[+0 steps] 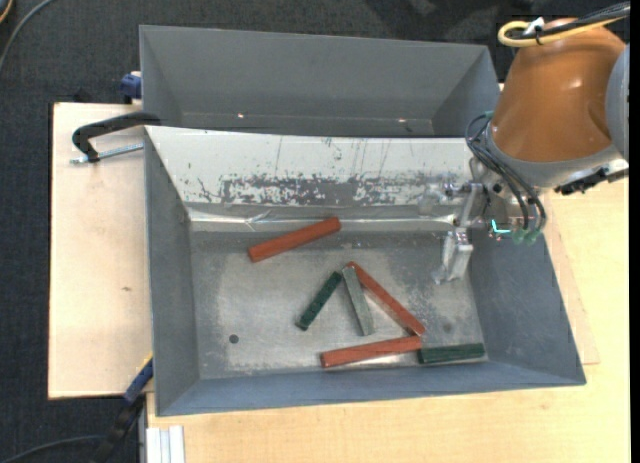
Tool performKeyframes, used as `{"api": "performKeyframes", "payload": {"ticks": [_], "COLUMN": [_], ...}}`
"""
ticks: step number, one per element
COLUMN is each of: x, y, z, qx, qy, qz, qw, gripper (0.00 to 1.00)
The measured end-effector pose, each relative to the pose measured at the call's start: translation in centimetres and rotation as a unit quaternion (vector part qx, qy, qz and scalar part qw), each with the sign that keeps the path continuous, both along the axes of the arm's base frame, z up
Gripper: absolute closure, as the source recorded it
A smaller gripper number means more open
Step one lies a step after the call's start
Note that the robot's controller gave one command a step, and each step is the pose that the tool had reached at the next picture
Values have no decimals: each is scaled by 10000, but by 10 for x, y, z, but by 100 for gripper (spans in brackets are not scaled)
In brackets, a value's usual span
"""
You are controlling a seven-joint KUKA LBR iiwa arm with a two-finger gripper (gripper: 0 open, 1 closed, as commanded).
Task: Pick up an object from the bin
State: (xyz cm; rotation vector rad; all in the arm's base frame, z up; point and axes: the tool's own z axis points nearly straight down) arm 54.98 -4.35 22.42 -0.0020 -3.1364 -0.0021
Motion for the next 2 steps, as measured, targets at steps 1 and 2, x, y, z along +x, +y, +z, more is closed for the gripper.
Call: {"api": "performKeyframes", "payload": {"ticks": [1,2], "x": [-22,-40], "y": [16,51], "z": [-143,-154], "qx": [1,-3], "qy": [15,-19], "qz": [-612,-1621], "qw": [9981,9868], "gripper": [0,0]}}
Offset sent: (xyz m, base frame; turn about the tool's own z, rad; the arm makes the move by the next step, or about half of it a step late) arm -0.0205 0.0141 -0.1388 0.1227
